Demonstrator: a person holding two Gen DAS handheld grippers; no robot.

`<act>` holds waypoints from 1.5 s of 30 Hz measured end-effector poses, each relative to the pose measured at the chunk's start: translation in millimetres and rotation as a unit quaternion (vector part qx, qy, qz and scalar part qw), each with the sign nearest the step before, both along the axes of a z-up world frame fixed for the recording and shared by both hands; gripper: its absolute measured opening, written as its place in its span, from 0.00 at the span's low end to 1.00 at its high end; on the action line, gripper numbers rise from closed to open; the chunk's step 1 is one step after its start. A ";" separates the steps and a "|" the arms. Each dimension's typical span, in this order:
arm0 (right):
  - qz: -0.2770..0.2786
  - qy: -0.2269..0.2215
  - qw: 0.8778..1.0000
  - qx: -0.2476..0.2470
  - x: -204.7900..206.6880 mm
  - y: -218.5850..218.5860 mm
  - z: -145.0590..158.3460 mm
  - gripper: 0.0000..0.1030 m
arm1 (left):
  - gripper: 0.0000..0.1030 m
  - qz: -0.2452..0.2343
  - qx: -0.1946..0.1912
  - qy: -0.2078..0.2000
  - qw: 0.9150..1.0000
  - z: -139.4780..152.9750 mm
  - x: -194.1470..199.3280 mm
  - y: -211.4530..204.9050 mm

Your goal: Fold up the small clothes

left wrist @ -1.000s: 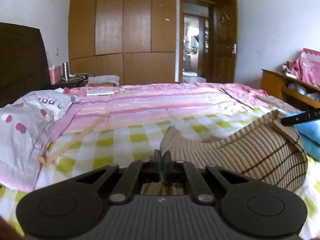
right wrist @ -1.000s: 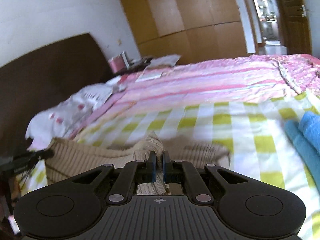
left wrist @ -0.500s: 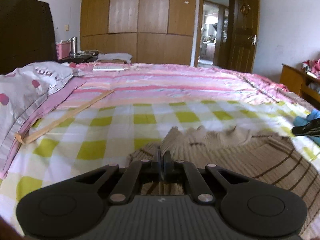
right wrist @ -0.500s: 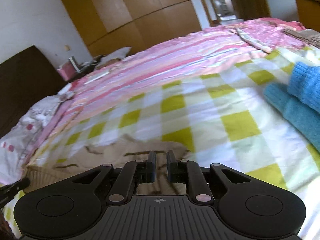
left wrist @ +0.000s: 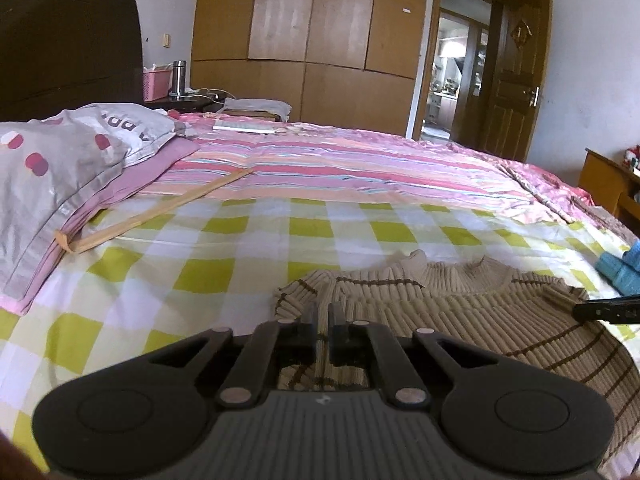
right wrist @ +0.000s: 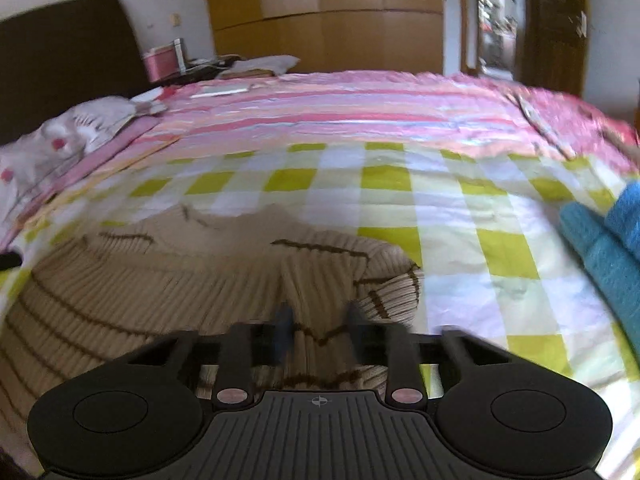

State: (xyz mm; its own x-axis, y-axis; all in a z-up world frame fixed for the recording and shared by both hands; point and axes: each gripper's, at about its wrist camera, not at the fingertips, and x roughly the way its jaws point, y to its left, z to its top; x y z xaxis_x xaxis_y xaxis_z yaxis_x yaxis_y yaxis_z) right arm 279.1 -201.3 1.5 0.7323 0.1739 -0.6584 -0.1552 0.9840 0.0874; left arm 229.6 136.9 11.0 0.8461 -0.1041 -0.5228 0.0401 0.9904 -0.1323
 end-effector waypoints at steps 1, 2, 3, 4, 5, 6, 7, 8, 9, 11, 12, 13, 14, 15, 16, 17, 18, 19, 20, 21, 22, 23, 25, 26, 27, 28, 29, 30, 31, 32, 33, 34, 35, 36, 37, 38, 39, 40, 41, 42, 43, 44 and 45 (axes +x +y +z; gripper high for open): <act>-0.009 0.007 1.000 0.021 2.1 -5.7 0.6 0.07 | 0.18 -0.002 -0.002 0.001 1.000 -0.1 -0.7 -0.5; -0.019 0.011 0.999 0.045 3.8 -12.5 2.0 0.03 | 0.21 -0.006 -0.004 0.004 1.000 -1.1 -1.0 -1.6; -0.028 0.012 0.998 0.062 3.6 -19.1 3.3 0.00 | 0.23 -0.010 -0.004 0.007 1.000 -2.9 -0.9 -3.2; -0.038 0.012 0.996 0.081 3.8 -25.9 5.9 0.00 | 0.23 -0.013 -0.001 0.009 1.000 -5.0 -0.8 -5.7; -0.051 0.006 0.993 0.106 1.9 -34.7 10.6 0.00 | 0.23 -0.014 0.006 0.011 1.000 -7.1 -0.2 -8.7; -0.062 -0.002 0.990 0.124 0.3 -42.3 14.3 0.00 | 0.23 -0.012 0.021 0.014 1.000 -9.9 0.6 -12.6; -0.074 -0.012 0.988 0.136 -1.4 -48.9 18.1 0.00 | 0.23 -0.006 0.037 0.017 0.999 -12.4 1.4 -16.1; -0.082 -0.017 0.987 0.134 -1.5 -53.5 20.2 0.00 | 0.23 -0.001 0.050 0.022 0.998 -15.1 3.0 -18.8; -0.083 -0.015 0.988 0.127 -0.5 -55.3 20.5 0.00 | 0.23 0.002 0.059 0.028 0.998 -18.1 4.6 -20.4; -0.072 0.000 0.991 0.116 0.3 -54.7 17.4 0.04 | 0.23 0.007 0.055 0.037 0.998 -21.3 5.2 -19.6; -0.059 0.008 0.991 0.116 -1.1 -53.1 15.5 0.07 | 0.23 0.007 0.052 0.037 0.998 -21.5 3.8 -18.5; -0.049 0.009 0.992 0.115 -4.4 -50.6 13.9 0.08 | 0.23 0.008 0.049 0.035 0.998 -21.1 2.1 -17.7; -0.037 0.008 0.994 0.107 -8.1 -46.4 12.5 0.08 | 0.23 0.009 0.044 0.034 0.998 -20.8 0.5 -16.7; -0.025 0.007 0.995 0.097 -10.1 -41.3 11.1 0.09 | 0.23 0.010 0.037 0.033 0.999 -20.7 -0.7 -15.5; -0.013 0.008 0.996 0.083 -11.1 -35.0 9.1 0.09 | 0.23 0.012 0.030 0.033 0.999 -20.6 -1.9 -14.8; -0.004 0.008 0.998 0.066 -12.1 -28.8 6.7 0.09 | 0.23 0.014 0.023 0.033 0.999 -20.8 -2.7 -14.1; 0.004 0.008 0.999 0.046 -12.1 -22.2 4.1 0.09 | 0.23 0.015 0.016 0.034 0.999 -21.5 -3.5 -14.0; 0.008 0.008 1.000 0.028 -11.5 -16.5 2.1 0.09 | 0.23 0.016 0.012 0.035 0.999 -22.5 -4.2 -14.9; 0.008 0.009 1.000 0.011 -9.3 -12.6 -0.4 0.09 | 0.23 0.016 0.010 0.035 0.999 -23.4 -4.4 -15.6; 0.008 0.008 1.000 -0.003 -6.8 -9.6 -2.2 0.09 | 0.23 0.017 0.010 0.035 0.999 -24.7 -5.0 -16.8; 0.007 0.005 1.000 -0.014 -5.0 -7.8 -3.4 0.09 | 0.23 0.016 0.010 0.035 0.999 -25.9 -5.6 -18.0; 0.006 0.002 1.000 -0.023 -3.8 -6.5 -4.0 0.09 | 0.23 0.015 0.011 0.035 0.999 -27.0 -6.2 -19.3; 0.008 0.002 0.999 -0.035 -2.5 -5.0 -5.7 0.10 | 0.23 0.012 0.017 0.033 0.999 -28.0 -7.2 -21.2; 0.011 0.006 0.999 -0.036 -2.0 -4.6 -6.6 0.12 | 0.23 0.011 0.018 0.031 0.999 -28.5 -7.8 -21.9; 0.015 0.010 0.999 -0.034 -1.8 -4.1 -7.2 0.16 | 0.23 0.010 0.017 0.031 0.999 -28.8 -8.1 -21.7; 0.019 0.012 0.999 -0.035 -1.5 -3.0 -7.3 0.17 | 0.23 0.011 0.014 0.031 0.999 -29.0 -8.0 -20.8; 0.023 0.013 0.999 -0.040 -0.6 -1.5 -7.3 0.19 | 0.23 0.011 0.011 0.030 0.999 -29.2 -8.2 -19.9; 0.025 0.015 0.998 -0.047 0.8 0.1 -7.5 0.19 | 0.23 0.011 0.008 0.031 0.999 -29.3 -8.1 -19.2; 0.025 0.018 0.998 -0.052 2.6 1.4 -7.8 0.19 | 0.23 0.010 0.007 0.031 0.999 -29.4 -7.6 -18.4; 0.024 0.021 0.998 -0.059 4.5 3.0 -8.1 0.19 | 0.23 0.010 0.006 0.031 0.999 -29.5 -7.9 -18.4; 0.021 0.022 0.997 -0.067 6.5 5.0 -8.5 0.19 | 0.23 0.009 0.005 0.030 0.999 -29.8 -8.1 -18.4; 0.020 0.022 0.997 -0.076 8.2 7.4 -8.9 0.19 | 0.23 0.008 0.005 0.030 0.999 -30.1 -8.1 -18.3; 0.017 0.019 0.996 -0.084 9.8 9.8 -9.1 0.19 | 0.23 0.007 0.006 0.030 1.000 -30.4 -8.3 -18.0; 0.017 0.015 0.995 -0.095 11.0 12.2 -9.8 0.19 | 0.23 0.006 0.007 0.030 1.000 -30.9 -8.7 -18.1; 0.021 0.013 0.994 -0.107 12.2 14.5 -11.3 0.19 | 0.23 0.004 0.008 0.029 1.000 -31.3 -8.8 -18.1; 0.023 0.012 0.993 -0.118 13.1 17.0 -13.3 0.18 | 0.23 0.002 0.008 0.029 1.000 -31.8 -9.0 -18.1; 0.020 0.013 0.992 -0.120 14.3 18.0 -14.5 0.17 | 0.23 0.001 0.009 0.028 1.000 -32.2 -9.1 -18.3; 0.015 0.016 0.993 -0.116 15.7 17.3 -13.8 0.15 | 0.23 0.001 0.008 0.027 1.000 -32.3 -9.8 -18.2; 0.010 0.020 0.994 -0.109 17.0 15.4 -11.9 0.05 | 0.23 0.000 0.007 0.026 1.000 -32.4 -10.3 -17.7; 0.004 0.022 0.995 -0.101 18.0 11.7 -8.4 0.04 | 0.23 0.001 0.004 0.024 1.000 -32.5 -10.6 -16.8; -0.003 0.021 0.996 -0.087 18.2 6.1 -3.9 0.04 | 0.23 0.002 0.002 0.023 1.000 -32.4 -11.0 -15.8; -0.012 0.015 0.997 -0.076 17.1 0.1 1.5 0.04 | 0.23 0.003 0.000 0.021 1.000 -32.3 -11.6 -14.7; -0.024 0.004 0.998 -0.065 14.2 -6.5 7.9 0.04 | 0.23 0.005 -0.001 0.019 1.000 -31.7 -12.1 -14.2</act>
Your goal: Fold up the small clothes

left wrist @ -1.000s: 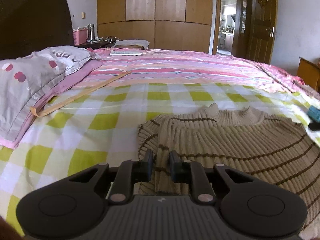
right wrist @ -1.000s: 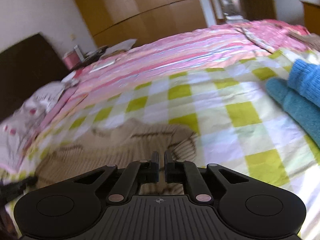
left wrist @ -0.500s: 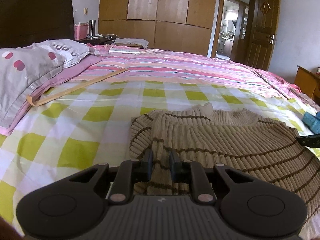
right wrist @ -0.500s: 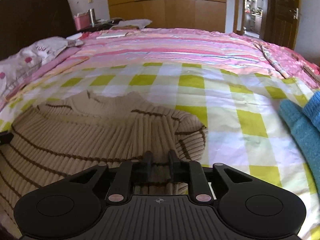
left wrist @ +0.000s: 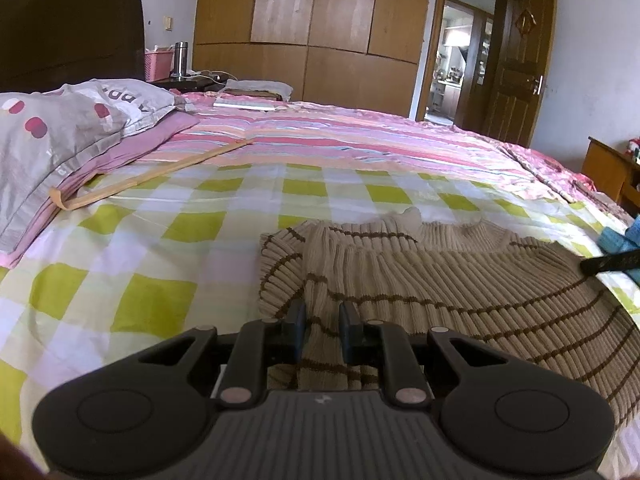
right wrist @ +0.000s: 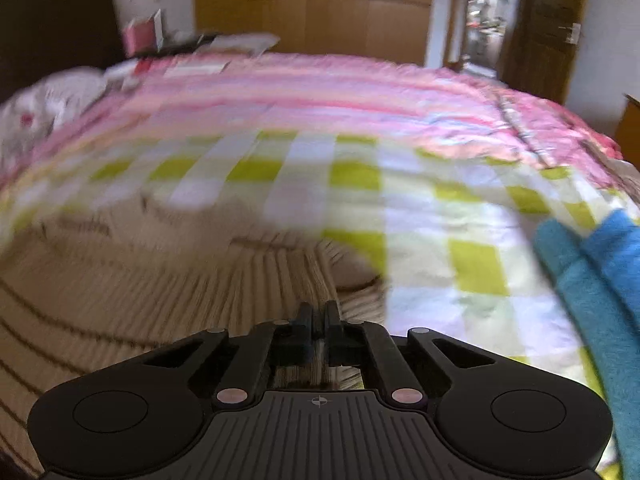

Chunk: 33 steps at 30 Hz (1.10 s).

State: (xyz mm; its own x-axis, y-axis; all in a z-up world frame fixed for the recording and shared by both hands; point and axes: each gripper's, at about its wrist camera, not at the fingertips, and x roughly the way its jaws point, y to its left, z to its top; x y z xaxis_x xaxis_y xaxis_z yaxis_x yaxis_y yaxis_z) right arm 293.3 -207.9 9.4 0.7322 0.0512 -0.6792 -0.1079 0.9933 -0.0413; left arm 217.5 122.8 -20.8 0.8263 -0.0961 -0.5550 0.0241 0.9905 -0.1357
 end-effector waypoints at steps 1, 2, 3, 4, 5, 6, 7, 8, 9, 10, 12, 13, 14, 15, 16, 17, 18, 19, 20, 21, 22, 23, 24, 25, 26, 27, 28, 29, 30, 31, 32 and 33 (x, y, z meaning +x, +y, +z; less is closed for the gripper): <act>-0.009 -0.009 1.000 0.013 -2.5 -6.4 5.4 0.04 | 0.23 0.002 -0.001 -0.002 1.000 0.6 -0.5 0.3; -0.018 -0.018 0.999 0.030 -5.1 -12.8 10.1 0.04 | 0.23 0.005 -0.002 -0.005 1.000 1.1 -0.7 0.3; -0.028 -0.030 0.998 0.048 -8.2 -19.8 13.8 0.04 | 0.23 0.006 -0.003 -0.006 1.000 1.1 -0.6 -0.1; -0.040 -0.040 0.997 0.061 -10.0 -24.9 14.1 0.04 | 0.23 0.007 -0.002 -0.006 1.000 0.8 0.2 -0.6; -0.048 -0.035 0.996 0.068 -8.4 -27.6 9.6 0.04 | 0.23 0.008 0.000 -0.004 1.000 -0.4 1.3 -1.0; -0.053 -0.018 0.996 0.071 -3.4 -28.2 2.7 0.04 | 0.23 0.009 0.001 -0.001 1.000 -2.0 2.3 -1.4; -0.055 0.001 0.996 0.070 0.6 -27.2 -7.4 0.04 | 0.23 0.009 0.001 0.001 1.000 -3.3 2.3 -1.2; -0.054 0.009 0.996 0.067 1.5 -26.0 -13.9 0.04 | 0.23 0.009 0.001 0.002 1.000 -3.1 1.6 -0.9; -0.052 0.009 0.996 0.066 0.5 -24.6 -18.0 0.05 | 0.23 0.009 -0.001 0.001 1.000 -1.8 0.2 0.0; -0.054 0.006 0.996 0.070 -0.7 -24.9 -18.5 0.05 | 0.23 0.009 -0.005 -0.001 1.000 -0.1 -1.4 1.8; -0.058 0.008 0.994 0.091 -2.0 -27.8 -16.7 0.05 | 0.23 0.008 -0.019 0.000 1.000 2.1 -1.5 5.5; -0.059 0.009 0.994 0.096 -2.5 -28.8 -16.3 0.06 | 0.24 0.009 -0.026 0.001 1.000 2.7 -0.2 7.3; -0.058 0.010 0.994 0.097 -2.5 -29.4 -16.1 0.06 | 0.28 0.010 -0.028 0.001 1.000 3.2 1.2 7.6; -0.056 0.010 0.994 0.096 -2.5 -29.0 -16.3 0.06 | 0.30 0.010 -0.026 0.000 1.000 3.9 3.0 7.3; -0.055 0.010 0.994 0.096 -2.9 -28.4 -16.5 0.07 | 0.35 0.011 -0.019 -0.002 1.000 4.9 5.1 6.1; -0.054 0.010 0.994 0.097 -3.2 -28.0 -16.9 0.07 | 0.40 0.012 -0.012 -0.004 1.000 5.9 7.6 4.7; -0.054 0.010 0.994 0.099 -4.0 -27.9 -16.7 0.08 | 0.44 0.009 -0.007 0.000 1.000 6.1 11.7 3.0; -0.052 0.010 0.993 0.101 -4.2 -27.5 -17.0 0.08 | 0.49 0.002 -0.003 0.009 1.000 5.3 16.1 1.1; -0.052 0.010 0.994 0.099 -4.8 -26.3 -17.2 0.08 | 0.49 -0.002 0.005 0.017 1.000 3.9 20.3 -1.4; -0.051 0.010 0.994 0.098 -4.7 -25.6 -17.2 0.08 | 0.49 -0.002 0.018 0.019 1.000 2.9 23.5 -4.9; -0.051 0.010 0.994 0.098 -4.8 -25.3 -17.0 0.09 | 0.48 -0.003 0.032 0.020 0.999 2.6 25.7 -8.9; -0.050 0.010 0.994 0.099 -5.0 -25.4 -16.6 0.09 | 0.45 -0.003 0.043 0.020 0.999 2.9 26.9 -11.9; -0.050 0.010 0.994 0.100 -5.1 -25.9 -16.1 0.09 | 0.40 -0.002 0.048 0.018 0.999 4.3 27.4 -13.7; -0.049 0.011 0.994 0.101 -5.6 -26.4 -15.3 0.09 | 0.29 -0.002 0.049 0.019 0.999 5.8 27.6 -13.8; -0.047 0.011 0.994 0.101 -6.1 -26.6 -14.7 0.09 | 0.19 -0.002 0.047 0.021 0.999 7.6 27.6 -13.3; -0.045 0.010 0.994 0.101 -6.8 -26.6 -13.8 0.08 | 0.18 -0.001 0.046 0.022 0.999 9.3 27.6 -12.9; -0.043 0.009 0.994 0.102 -7.9 -26.6 -12.6 0.07 | 0.14 -0.001 0.047 0.022 0.999 11.2 27.1 -12.7; -0.041 0.007 0.994 0.104 -9.2 -26.7 -10.8 0.06 | 0.13 -0.004 0.049 0.021 0.999 13.1 26.3 -12.7; -0.039 0.003 0.993 0.109 -10.8 -27.4 -7.7 0.06 | 0.13 -0.006 0.050 0.018 0.999 15.7 24.8 -12.2; -0.037 -0.001 0.993 0.114 -12.4 -27.7 -4.1 0.06 | 0.12 -0.009 0.047 0.015 0.999 18.7 23.9 -10.7; -0.033 -0.009 0.992 0.122 -14.8 -28.1 1.8 0.05 | 0.12 -0.009 0.042 0.009 0.999 23.0 22.5 -8.1; -0.030 -0.017 0.991 0.128 -16.6 -28.4 7.9 0.05 | 0.12 -0.004 0.037 -0.001 0.999 28.9 20.7 -4.3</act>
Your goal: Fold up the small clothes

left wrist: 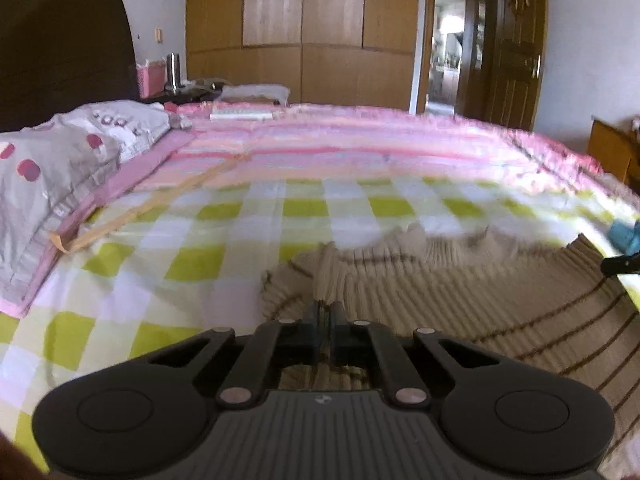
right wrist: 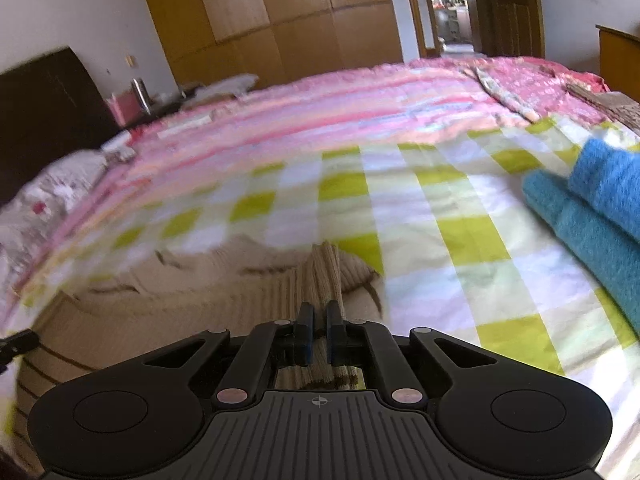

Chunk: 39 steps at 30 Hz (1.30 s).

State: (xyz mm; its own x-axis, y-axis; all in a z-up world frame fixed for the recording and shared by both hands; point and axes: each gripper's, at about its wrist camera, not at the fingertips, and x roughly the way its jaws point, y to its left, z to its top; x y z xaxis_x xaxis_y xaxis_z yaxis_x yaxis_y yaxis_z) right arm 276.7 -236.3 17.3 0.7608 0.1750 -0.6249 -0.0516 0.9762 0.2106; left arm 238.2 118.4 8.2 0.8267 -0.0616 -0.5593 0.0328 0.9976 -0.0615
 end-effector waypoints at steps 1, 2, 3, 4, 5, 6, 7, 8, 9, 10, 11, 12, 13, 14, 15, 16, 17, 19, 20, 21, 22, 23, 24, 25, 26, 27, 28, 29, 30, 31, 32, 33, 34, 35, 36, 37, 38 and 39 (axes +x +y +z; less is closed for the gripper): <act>0.002 -0.010 1.000 0.005 -1.7 0.1 6.5 0.05 | 0.12 0.005 -0.005 -0.009 1.000 5.2 -0.8 3.9; 0.004 -0.020 1.000 0.011 -3.1 0.0 13.1 0.05 | 0.12 0.009 -0.012 -0.017 1.000 10.1 -1.0 8.8; 0.003 -0.030 0.999 0.017 -4.0 0.0 19.7 0.05 | 0.12 0.016 -0.018 -0.025 0.999 14.8 -1.1 14.4; 0.001 -0.041 0.999 0.023 -4.3 0.1 25.6 0.05 | 0.12 0.023 -0.023 -0.034 0.999 18.9 -1.5 19.3; -0.002 -0.051 0.998 0.029 -4.4 0.0 30.3 0.05 | 0.12 0.029 -0.028 -0.041 0.998 22.1 -1.6 23.8; -0.006 -0.062 0.997 0.033 -3.2 0.3 33.7 0.05 | 0.12 0.033 -0.030 -0.044 0.998 23.4 -0.6 27.4; -0.010 -0.068 0.997 0.034 -0.4 0.4 34.2 0.05 | 0.12 0.039 -0.027 -0.043 0.998 21.7 1.8 29.4; -0.016 -0.065 0.997 0.035 4.5 0.0 31.0 0.05 | 0.12 0.045 -0.021 -0.038 0.998 17.3 5.4 30.2; -0.023 -0.057 0.998 0.030 10.5 0.2 23.8 0.05 | 0.12 0.048 -0.015 -0.029 0.998 10.1 9.2 30.4; -0.030 -0.048 0.998 0.019 15.8 0.7 14.7 0.05 | 0.12 0.048 -0.010 -0.019 0.999 0.9 12.5 29.9; -0.037 -0.033 0.999 0.007 21.0 0.4 2.4 0.05 | 0.12 0.049 -0.003 -0.009 0.999 -7.7 15.1 28.5; -0.043 -0.017 0.999 0.004 23.7 -1.3 -8.6 0.05 | 0.12 0.047 0.006 0.001 0.999 -16.4 16.8 26.3; -0.047 -0.002 0.999 0.005 25.5 -2.7 -18.3 0.05 | 0.12 0.046 0.013 0.009 0.999 -23.6 16.7 24.4; -0.048 0.008 0.999 -0.003 26.1 -2.5 -27.3 0.05 | 0.12 0.046 0.021 0.014 0.999 -30.2 16.7 22.6; -0.047 0.006 0.999 -0.011 24.2 -1.1 -32.0 0.05 | 0.12 0.047 0.029 0.016 0.998 -35.3 16.3 21.1; -0.044 0.001 0.999 -0.016 22.8 -0.2 -33.4 0.05 | 0.12 0.048 0.033 0.015 0.998 -37.2 14.8 20.2; -0.043 0.001 0.999 -0.019 23.0 0.8 -32.7 0.05 | 0.13 0.048 0.035 0.014 0.998 -37.5 15.1 20.0; -0.042 0.007 0.999 -0.017 24.9 0.7 -30.1 0.06 | 0.14 0.050 0.039 0.013 0.998 -35.1 16.0 19.0; -0.039 0.008 0.999 -0.019 25.6 0.9 -28.6 0.09 | 0.14 0.052 0.037 0.012 0.998 -32.7 16.0 18.9; -0.033 0.009 0.999 -0.019 25.3 1.3 -25.8 0.11 | 0.14 0.054 0.035 0.011 0.998 -30.3 15.2 19.3; -0.032 0.006 0.999 -0.018 22.9 1.5 -23.0 0.11 | 0.14 0.056 0.032 0.008 0.998 -27.1 13.3 20.1; -0.030 0.001 0.999 -0.017 18.5 2.4 -20.1 0.11 | 0.15 0.058 0.030 0.003 0.998 -23.8 10.8 20.8; -0.027 -0.004 0.999 -0.019 15.1 2.6 -16.0 0.11 | 0.15 0.059 0.029 -0.002 0.998 -20.2 7.6 21.0; -0.025 -0.009 0.999 -0.020 11.3 2.9 -13.0 0.11 | 0.15 0.062 0.031 -0.005 0.998 -16.8 4.9 20.6; -0.023 -0.012 0.999 -0.020 8.1 3.5 -9.7 0.12 | 0.15 0.065 0.033 -0.007 0.997 -13.2 2.9 20.7; -0.022 -0.015 0.999 -0.019 4.4 3.1 -6.5 0.12 | 0.15 0.066 0.033 -0.010 0.997 -8.6 -1.4 19.9; -0.021 -0.016 1.000 -0.017 2.4 2.3 -3.6 0.12 | 0.15 0.067 0.031 -0.015 0.997 -4.2 -5.1 19.5; -0.020 -0.018 1.000 -0.014 0.0 1.0 -1.8 0.12 | 0.15 0.066 0.030 -0.022 0.997 0.7 -11.0 17.4; -0.019 -0.018 1.000 -0.012 -2.0 -0.2 -1.0 0.12 | 0.15 0.063 0.030 -0.028 0.997 4.9 -16.5 14.5; -0.017 -0.015 1.000 -0.011 -3.4 -0.9 -1.6 0.12 | 0.15 0.059 0.031 -0.034 0.997 8.4 -23.1 9.8; -0.016 -0.011 1.000 -0.015 -3.8 -0.9 -4.3 0.12 | 0.15 0.050 0.030 -0.037 0.998 9.8 -29.7 4.2; -0.016 -0.004 1.000 -0.022 -3.7 -0.4 -8.8 0.12 | 0.15 0.037 0.029 -0.034 0.998 9.1 -34.7 -2.1; -0.017 0.009 0.999 -0.028 -2.5 -0.3 -14.8 0.12 | 0.15 0.024 0.032 -0.027 0.999 7.4 -38.0 -8.5; -0.018 0.021 0.999 -0.030 -1.7 -0.4 -21.4 0.13 | 0.15 0.011 0.040 -0.018 0.999 3.3 -40.5 -15.9; -0.020 0.025 0.999 -0.029 -2.3 -1.2 -26.9 0.13 | 0.15 -0.002 0.051 -0.007 0.999 -2.5 -42.4 -24.2; -0.023 0.019 0.999 -0.028 -4.5 -2.1 -28.1 0.13 | 0.15 -0.013 0.060 0.005 0.998 -8.3 -44.2 -32.1; -0.024 0.019 0.999 -0.025 -5.8 -2.9 -27.0 0.14 | 0.15 -0.019 0.065 0.016 0.998 -14.3 -45.2 -36.5; -0.025 0.019 0.999 -0.019 -7.6 -4.0 -24.5 0.14 | 0.15 -0.024 0.064 0.027 0.997 -18.8 -46.2 -40.7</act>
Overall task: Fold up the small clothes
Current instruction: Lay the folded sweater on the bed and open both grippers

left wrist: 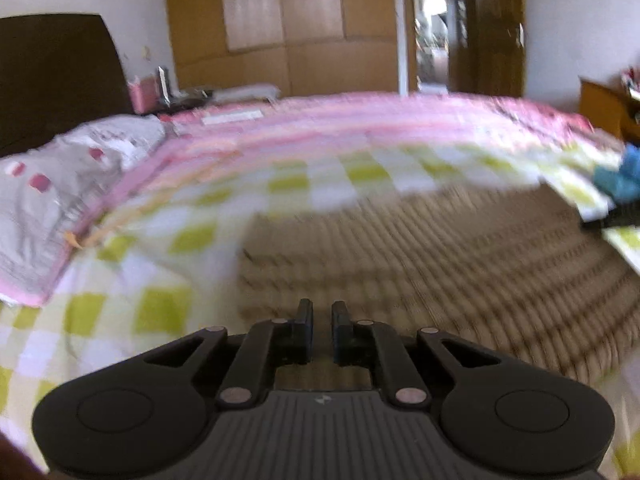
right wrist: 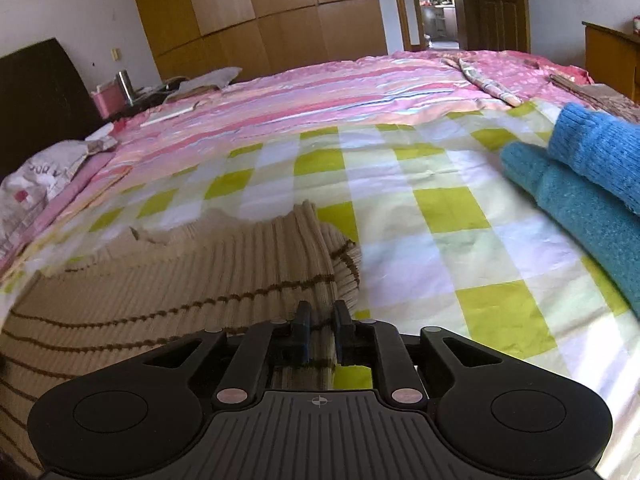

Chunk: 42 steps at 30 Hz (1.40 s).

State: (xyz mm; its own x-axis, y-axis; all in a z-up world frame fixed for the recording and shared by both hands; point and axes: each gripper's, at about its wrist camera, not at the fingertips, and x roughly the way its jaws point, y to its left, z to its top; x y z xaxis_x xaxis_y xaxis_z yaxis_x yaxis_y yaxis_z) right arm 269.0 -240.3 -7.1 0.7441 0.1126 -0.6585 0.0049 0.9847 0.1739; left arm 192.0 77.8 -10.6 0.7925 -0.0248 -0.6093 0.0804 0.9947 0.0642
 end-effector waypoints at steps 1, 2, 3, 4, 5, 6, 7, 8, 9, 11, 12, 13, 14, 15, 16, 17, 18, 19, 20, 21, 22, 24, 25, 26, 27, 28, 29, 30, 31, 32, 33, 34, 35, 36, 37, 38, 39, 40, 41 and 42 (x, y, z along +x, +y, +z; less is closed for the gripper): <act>0.000 -0.001 1.000 0.006 -2.3 -1.3 2.6 0.14 | 0.15 0.001 0.000 0.002 1.000 -0.8 -2.5 -3.1; 0.002 -0.004 1.000 0.009 -5.5 -2.5 5.7 0.14 | 0.15 -0.001 -0.001 -0.002 1.000 0.7 -6.1 -7.2; 0.004 -0.007 1.000 0.006 -8.3 -3.2 8.1 0.14 | 0.15 -0.007 -0.005 -0.006 1.000 3.8 -10.6 -11.6; 0.006 -0.011 1.000 0.001 -11.9 -3.9 10.3 0.14 | 0.15 -0.015 -0.007 -0.011 1.000 7.4 -15.2 -17.4; 0.007 -0.011 1.000 -0.003 -14.3 -5.2 11.8 0.14 | 0.15 -0.023 -0.003 -0.017 1.000 9.8 -19.9 -24.4; 0.007 -0.009 1.000 -0.001 -16.9 -6.9 12.6 0.14 | 0.15 -0.033 0.006 -0.024 0.999 12.3 -24.9 -33.2; 0.008 -0.006 1.000 0.003 -19.4 -9.2 13.1 0.14 | 0.16 -0.044 0.017 -0.030 0.998 14.3 -29.2 -43.0; 0.007 -0.004 1.000 0.006 -21.7 -11.3 13.5 0.15 | 0.16 -0.055 0.027 -0.033 0.998 15.0 -32.7 -53.4; 0.006 -0.003 1.000 0.006 -24.4 -13.0 14.0 0.15 | 0.16 -0.068 0.032 -0.033 0.997 15.2 -35.4 -63.6; 0.008 -0.005 1.000 0.002 -29.0 -15.2 14.8 0.15 | 0.20 -0.092 0.037 -0.033 0.995 16.1 -36.0 -80.0; 0.008 -0.006 1.000 -0.002 -31.1 -16.2 15.1 0.15 | 0.20 -0.107 0.039 -0.032 0.993 15.7 -38.0 -90.7; 0.009 -0.007 1.000 -0.006 -33.2 -17.0 15.2 0.15 | 0.20 -0.119 0.040 -0.033 0.991 15.0 -40.9 -99.7; 0.009 -0.007 1.000 -0.010 -35.4 -17.6 15.4 0.15 | 0.21 -0.132 0.044 -0.034 0.990 14.1 -43.1 -109.1; 0.009 -0.008 1.000 -0.014 -37.5 -18.6 15.7 0.16 | 0.22 -0.147 0.051 -0.035 0.987 12.8 -45.7 -120.4; 0.010 -0.009 1.000 -0.016 -39.4 -20.0 15.7 0.17 | 0.27 -0.160 0.057 -0.036 0.985 11.8 -47.0 -128.7; 0.010 -0.009 1.000 -0.017 -40.1 -21.2 15.6 0.18 | 0.31 -0.175 0.065 -0.038 0.982 9.9 -50.0 -139.0; 0.009 -0.008 1.000 -0.017 -41.1 -23.0 15.4 0.19 | 0.34 -0.189 0.071 -0.039 0.979 7.7 -53.1 -147.8; 0.009 -0.007 1.000 -0.019 -41.9 -24.3 15.0 0.19 | 0.37 -0.203 0.078 -0.041 0.975 5.5 -55.7 -156.2; 0.009 -0.006 1.000 -0.019 -42.2 -25.7 14.7 0.19 | 0.38 -0.216 0.085 -0.042 0.972 3.1 -59.0 -164.8; 0.009 -0.006 1.000 -0.020 -42.5 -26.9 14.4 0.19 | 0.39 -0.229 0.094 -0.044 0.968 0.5 -61.3 -172.6; 0.008 -0.005 1.000 -0.021 -42.9 -28.2 14.0 0.19 | 0.41 -0.240 0.105 -0.047 0.964 -2.9 -63.5 -180.8; 0.008 -0.004 1.000 -0.019 -43.2 -30.3 13.3 0.20 | 0.44 -0.255 0.131 -0.057 0.956 -11.0 -67.3 -195.2; 0.008 -0.003 1.000 -0.019 -43.7 -31.0 12.9 0.20 | 0.45 -0.261 0.143 -0.062 0.953 -15.3 -67.5 -201.3; 0.008 -0.003 1.000 -0.020 -43.8 -31.3 12.6 0.21 | 0.45 -0.264 0.150 -0.063 0.951 -19.1 -66.5 -206.0; 0.008 -0.003 1.000 -0.021 -44.2 -31.2 12.4 0.21 | 0.45 -0.265 0.153 -0.062 0.950 -22.2 -65.2 -208.6; 0.009 -0.004 1.000 -0.023 -44.0 -31.2 12.3 0.22 | 0.46 -0.263 0.154 -0.061 0.951 -24.6 -62.4 -209.5; 0.009 -0.005 1.000 -0.026 -43.9 -30.8 12.3 0.24 | 0.46 -0.259 0.154 -0.060 0.952 -26.8 -60.0 -211.6; 0.009 -0.005 1.000 -0.029 -43.9 -30.5 12.3 0.25 | 0.47 -0.255 0.154 -0.063 0.952 -28.7 -58.0 -212.3; 0.009 -0.006 0.999 -0.032 -44.0 -30.3 12.1 0.25 | 0.49 -0.252 0.156 -0.068 0.953 -30.2 -57.1 -214.0; 0.010 -0.007 0.999 -0.035 -43.7 -29.9 11.9 0.25 | 0.50 -0.249 0.159 -0.073 0.953 -30.8 -57.6 -215.0; 0.010 -0.007 0.999 -0.035 -43.3 -29.7 11.6 0.25 | 0.50 -0.248 0.163 -0.077 0.952 -31.5 -57.3 -217.0; 0.010 -0.007 0.999 -0.035 -42.9 -29.8 11.3 0.25 | 0.50 -0.247 0.164 -0.080 0.952 -32.3 -57.6 -217.8; 0.010 -0.006 0.999 -0.033 -42.4 -30.2 10.8 0.26 | 0.50 -0.248 0.165 -0.083 0.951 -34.7 -57.2 -219.7; 0.010 -0.006 0.999 -0.031 -42.1 -30.4 10.2 0.26 | 0.50 -0.247 0.165 -0.086 0.951 -35.8 -57.0 -220.9; 0.009 -0.006 1.000 -0.030 -41.8 -31.1 9.7 0.26 | 0.50 -0.246 0.166 -0.089 0.951 -37.3 -58.3 -221.4; 0.008 -0.005 1.000 -0.027 -41.5 -32.3 9.2 0.27 | 0.51 -0.245 0.168 -0.093 0.950 -37.3 -59.7 -223.1; 0.008 -0.004 1.000 -0.021 -41.3 -33.7 8.8 0.27 | 0.51 -0.244 0.170 -0.097 0.950 -37.9 -58.6 -226.1; 0.008 -0.003 1.000 -0.012 -41.4 -36.1 8.3 0.28 | 0.51 -0.242 0.173 -0.101 0.950 -38.0 -57.9 -229.0; 0.007 -0.002 1.000 0.000 -41.9 -39.4 8.2 0.30 | 0.51 -0.242 0.175 -0.103 0.949 -37.9 -58.6 -230.9; 0.006 -0.001 1.000 0.012 -42.3 -43.2 8.1 0.30 | 0.51 -0.244 0.175 -0.104 0.948 -37.5 -60.2 -231.5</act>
State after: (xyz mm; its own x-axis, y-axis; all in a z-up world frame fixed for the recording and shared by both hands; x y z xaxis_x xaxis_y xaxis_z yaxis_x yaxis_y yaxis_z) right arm 226.7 -283.5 1.0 0.7434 0.1361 -0.6549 -0.0063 0.9805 0.1967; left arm 131.9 -153.8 -48.1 0.8428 -0.2442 -0.4797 0.4744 0.7580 0.4475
